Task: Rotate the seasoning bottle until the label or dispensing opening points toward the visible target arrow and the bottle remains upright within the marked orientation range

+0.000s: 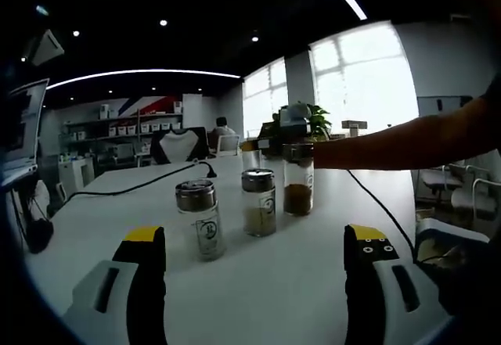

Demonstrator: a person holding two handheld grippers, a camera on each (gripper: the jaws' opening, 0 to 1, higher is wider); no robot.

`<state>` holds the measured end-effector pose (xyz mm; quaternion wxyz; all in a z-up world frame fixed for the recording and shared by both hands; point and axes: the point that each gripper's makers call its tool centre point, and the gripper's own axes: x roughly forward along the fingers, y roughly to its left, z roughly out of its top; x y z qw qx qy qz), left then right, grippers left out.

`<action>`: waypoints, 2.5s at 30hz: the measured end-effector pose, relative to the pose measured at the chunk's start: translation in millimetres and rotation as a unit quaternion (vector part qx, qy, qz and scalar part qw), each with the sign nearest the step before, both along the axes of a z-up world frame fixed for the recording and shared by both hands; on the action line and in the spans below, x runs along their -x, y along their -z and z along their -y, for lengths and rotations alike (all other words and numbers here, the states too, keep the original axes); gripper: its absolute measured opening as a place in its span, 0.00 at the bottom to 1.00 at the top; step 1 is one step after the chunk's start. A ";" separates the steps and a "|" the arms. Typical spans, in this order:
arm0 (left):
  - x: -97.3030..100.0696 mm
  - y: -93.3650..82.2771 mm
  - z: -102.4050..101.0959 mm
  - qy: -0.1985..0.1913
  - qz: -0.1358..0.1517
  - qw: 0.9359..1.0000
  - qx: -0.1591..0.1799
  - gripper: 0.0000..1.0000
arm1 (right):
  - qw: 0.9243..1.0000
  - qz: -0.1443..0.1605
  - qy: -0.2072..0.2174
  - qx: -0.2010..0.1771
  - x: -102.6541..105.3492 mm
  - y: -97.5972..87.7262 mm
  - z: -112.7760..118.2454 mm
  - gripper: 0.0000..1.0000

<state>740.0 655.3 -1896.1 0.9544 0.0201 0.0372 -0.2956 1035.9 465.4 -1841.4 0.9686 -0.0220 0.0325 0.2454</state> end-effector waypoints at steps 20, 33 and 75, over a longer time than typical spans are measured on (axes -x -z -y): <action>5.3 -36.0 5.4 -0.001 0.042 0.992 0.116 0.95 | 0.998 0.019 -0.056 0.017 76.2 -29.5 21.5 0.37; 4.2 -36.2 12.7 -0.044 0.088 0.995 0.033 0.79 | 0.997 0.035 -0.063 -0.010 138.6 -38.4 31.7 0.37; 30.1 -17.2 93.6 0.095 0.035 0.993 0.065 0.83 | 0.974 0.037 -0.202 -0.095 311.3 -38.5 -41.0 0.37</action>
